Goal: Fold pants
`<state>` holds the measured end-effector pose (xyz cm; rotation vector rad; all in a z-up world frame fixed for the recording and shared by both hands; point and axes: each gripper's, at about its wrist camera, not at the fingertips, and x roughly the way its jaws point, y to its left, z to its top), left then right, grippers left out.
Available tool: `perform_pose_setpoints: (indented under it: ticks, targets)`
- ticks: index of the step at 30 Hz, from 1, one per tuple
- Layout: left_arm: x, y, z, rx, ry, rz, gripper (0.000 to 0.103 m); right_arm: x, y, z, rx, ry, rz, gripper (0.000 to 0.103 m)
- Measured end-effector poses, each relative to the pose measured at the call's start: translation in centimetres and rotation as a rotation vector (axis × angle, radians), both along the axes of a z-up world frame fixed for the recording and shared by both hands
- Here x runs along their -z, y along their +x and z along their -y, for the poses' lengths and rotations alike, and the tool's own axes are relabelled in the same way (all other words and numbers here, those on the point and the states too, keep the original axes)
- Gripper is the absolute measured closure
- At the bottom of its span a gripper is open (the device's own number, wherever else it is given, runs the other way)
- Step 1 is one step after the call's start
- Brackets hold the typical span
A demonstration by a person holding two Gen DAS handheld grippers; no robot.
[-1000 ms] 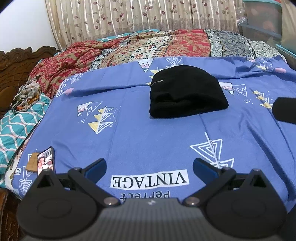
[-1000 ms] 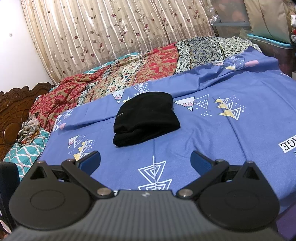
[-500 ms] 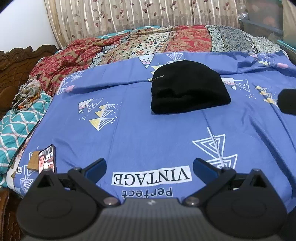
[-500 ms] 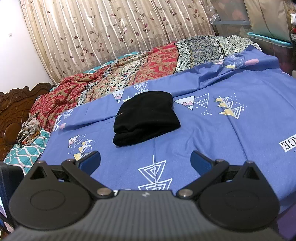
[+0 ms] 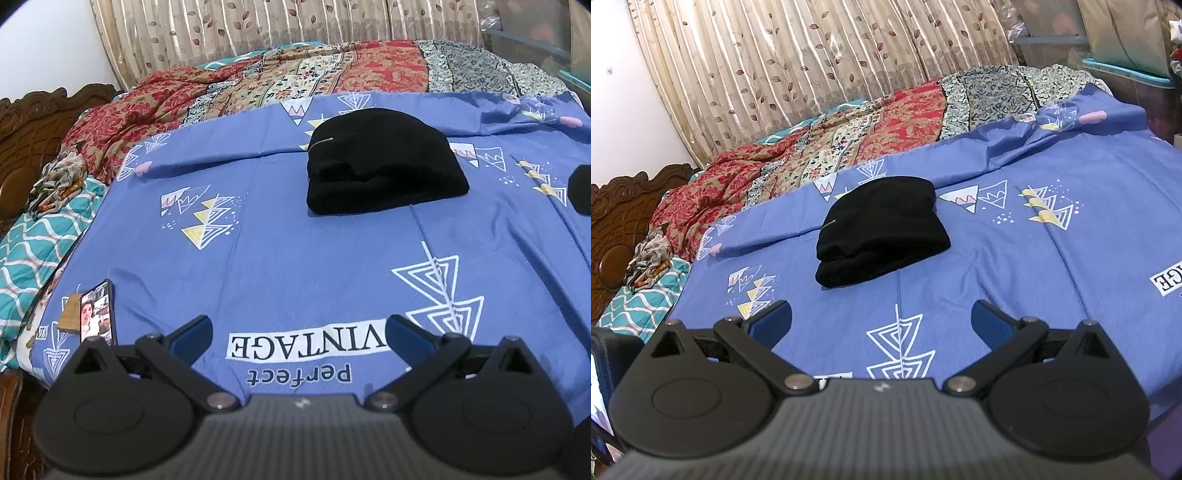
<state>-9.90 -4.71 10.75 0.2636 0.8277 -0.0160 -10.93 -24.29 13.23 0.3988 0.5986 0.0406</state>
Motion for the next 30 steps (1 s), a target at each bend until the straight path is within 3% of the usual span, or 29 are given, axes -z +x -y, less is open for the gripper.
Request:
perform_pose_setpoints:
  ticks: [30]
  targets:
    - [1.4,0.2,0.1,-0.018,0.067,-0.028,0.000,0.5,0.2,0.8,0.002,0.027,-0.024,0.000]
